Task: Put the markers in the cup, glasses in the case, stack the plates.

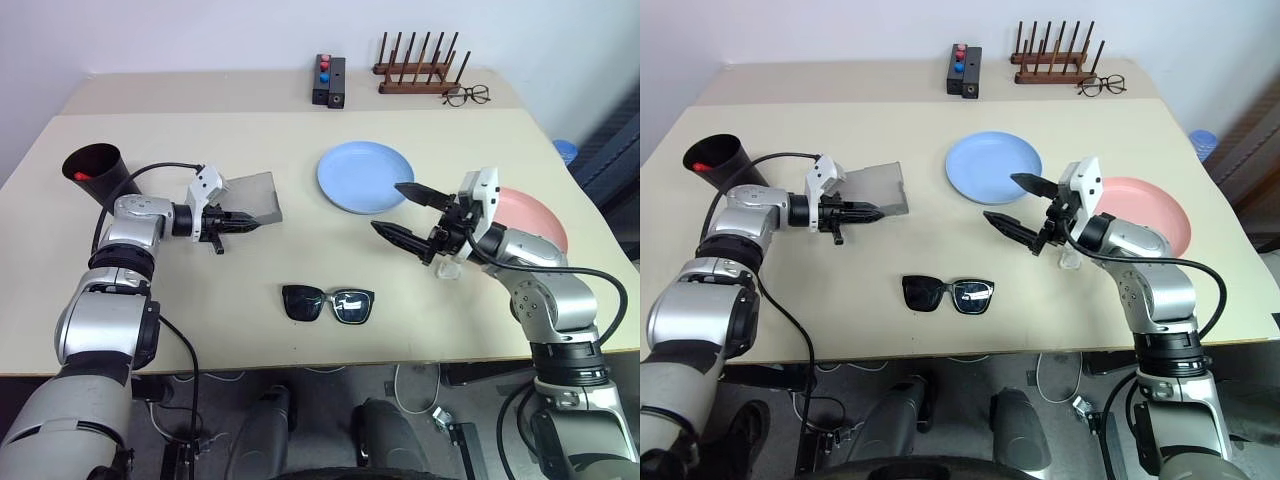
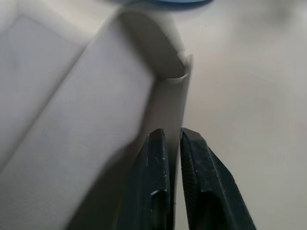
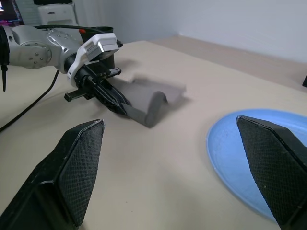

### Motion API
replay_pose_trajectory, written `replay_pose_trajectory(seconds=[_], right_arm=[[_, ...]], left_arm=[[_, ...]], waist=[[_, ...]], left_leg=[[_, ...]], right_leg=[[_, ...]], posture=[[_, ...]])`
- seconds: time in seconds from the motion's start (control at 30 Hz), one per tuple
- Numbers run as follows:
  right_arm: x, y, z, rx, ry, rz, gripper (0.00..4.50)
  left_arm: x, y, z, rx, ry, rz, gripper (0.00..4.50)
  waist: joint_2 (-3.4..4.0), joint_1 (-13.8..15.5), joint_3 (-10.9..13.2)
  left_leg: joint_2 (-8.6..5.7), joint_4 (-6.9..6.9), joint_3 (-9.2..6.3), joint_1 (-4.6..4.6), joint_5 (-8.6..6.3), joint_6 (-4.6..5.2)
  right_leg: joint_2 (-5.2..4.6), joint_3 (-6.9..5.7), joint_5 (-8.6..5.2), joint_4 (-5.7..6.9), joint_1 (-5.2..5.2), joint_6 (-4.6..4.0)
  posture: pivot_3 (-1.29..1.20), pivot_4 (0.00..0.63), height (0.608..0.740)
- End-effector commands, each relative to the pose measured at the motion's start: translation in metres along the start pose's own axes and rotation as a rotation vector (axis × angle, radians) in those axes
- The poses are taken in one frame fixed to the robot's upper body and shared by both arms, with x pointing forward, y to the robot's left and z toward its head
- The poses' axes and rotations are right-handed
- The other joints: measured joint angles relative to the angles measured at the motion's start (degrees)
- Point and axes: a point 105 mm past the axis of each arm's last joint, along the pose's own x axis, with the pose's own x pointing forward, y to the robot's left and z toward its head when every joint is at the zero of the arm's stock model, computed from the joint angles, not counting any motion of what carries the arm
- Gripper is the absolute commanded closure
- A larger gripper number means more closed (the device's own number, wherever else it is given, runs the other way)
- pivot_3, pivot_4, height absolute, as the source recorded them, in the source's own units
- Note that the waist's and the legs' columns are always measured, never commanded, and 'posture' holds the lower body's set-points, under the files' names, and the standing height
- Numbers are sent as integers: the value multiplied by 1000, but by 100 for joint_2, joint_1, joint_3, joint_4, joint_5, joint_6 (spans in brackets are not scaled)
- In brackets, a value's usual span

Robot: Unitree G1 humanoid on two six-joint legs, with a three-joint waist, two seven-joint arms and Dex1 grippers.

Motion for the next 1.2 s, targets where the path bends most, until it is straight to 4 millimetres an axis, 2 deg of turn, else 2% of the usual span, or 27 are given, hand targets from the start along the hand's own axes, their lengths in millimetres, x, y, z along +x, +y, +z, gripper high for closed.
replay_pose_trajectory(seconds=[0.03, 0.2, 0.33, 0.43, 0.53, 0.63, 0.7, 0.87, 1.0, 1.03, 1.2], right_arm=[[5, 5, 12, -51, -28, 25, 0], [7, 5, 11, -51, -22, 31, 0], [9, 6, 8, -53, -12, 38, 0], [9, 6, 6, -52, -8, 42, 0], [11, 6, 5, -52, -6, 43, 0], [13, 6, 4, -51, -7, 48, 0], [14, 7, 3, -52, -5, 53, 0], [15, 6, 4, -56, -2, 62, 0], [16, 6, 3, -58, 2, 71, 0], [16, 6, 3, -59, 1, 71, 0], [16, 8, 3, -60, 2, 74, 0]], left_arm=[[-8, 3, 26, 49, -51, -7, 3877], [-24, -12, 29, -59, -31, -147, 3877], [-54, -37, 34, -202, -31, -262, 3877], [-79, -63, 21, -249, 101, -303, 3877], [-92, -89, 7, -279, 200, -352, 3877], [-90, -116, -9, -215, 253, -413, 3877], [-87, -127, -17, -162, 266, -428, 3877], [-83, -135, -25, -105, 253, -434, 3877], [-79, -130, -21, -22, 212, -426, 3877], [-78, -126, -18, 10, 201, -411, 3877], [-86, -109, 19, -58, 36, -348, 3877]], waist=[[0, -4, 0], [-3, -20, 2], [0, -121, 3], [2, -184, 5], [5, -175, 7], [10, -123, 5], [10, -90, 5], [10, 3, 5], [10, 10, 5], [10, 9, 5], [10, -2, 5]], left_leg=[[0, 0, 0, 0, 0, 0], [1, -1, 1, -1, 0, 0], [6, -11, 2, -1, 0, 0], [9, -14, -3, -3, 0, -1], [9, -19, 0, 2, 0, -1], [9, -18, 0, 5, -1, -2], [7, -18, 1, 4, -3, -3], [11, -19, 0, 2, -3, -5], [9, -19, 1, 2, -4, -5], [9, -20, 2, 2, -4, -5], [9, -20, 2, -2, -3, -3]], right_leg=[[0, 0, 0, 0, -1, 0], [1, 0, 0, 0, -2, 0], [3, 7, -1, 0, -6, -1], [3, 10, -2, 0, -9, -3], [-3, 17, -2, -2, -8, -4], [-17, 18, -3, -7, -5, -6], [-27, 20, -4, -13, -2, -8], [-31, 26, -11, -15, -15, -27], [-34, 25, -11, -21, -27, -28], [-35, 25, -11, -21, -27, -28], [-31, 23, -10, -20, -25, -25]], posture=[[0, 150, 735], [0, 150, 735], [0, 150, 735], [0, 150, 735], [0, 150, 735], [0, 150, 735], [0, 150, 735], [0, 150, 735], [0, 150, 735], [0, 150, 735], [0, 150, 735]])
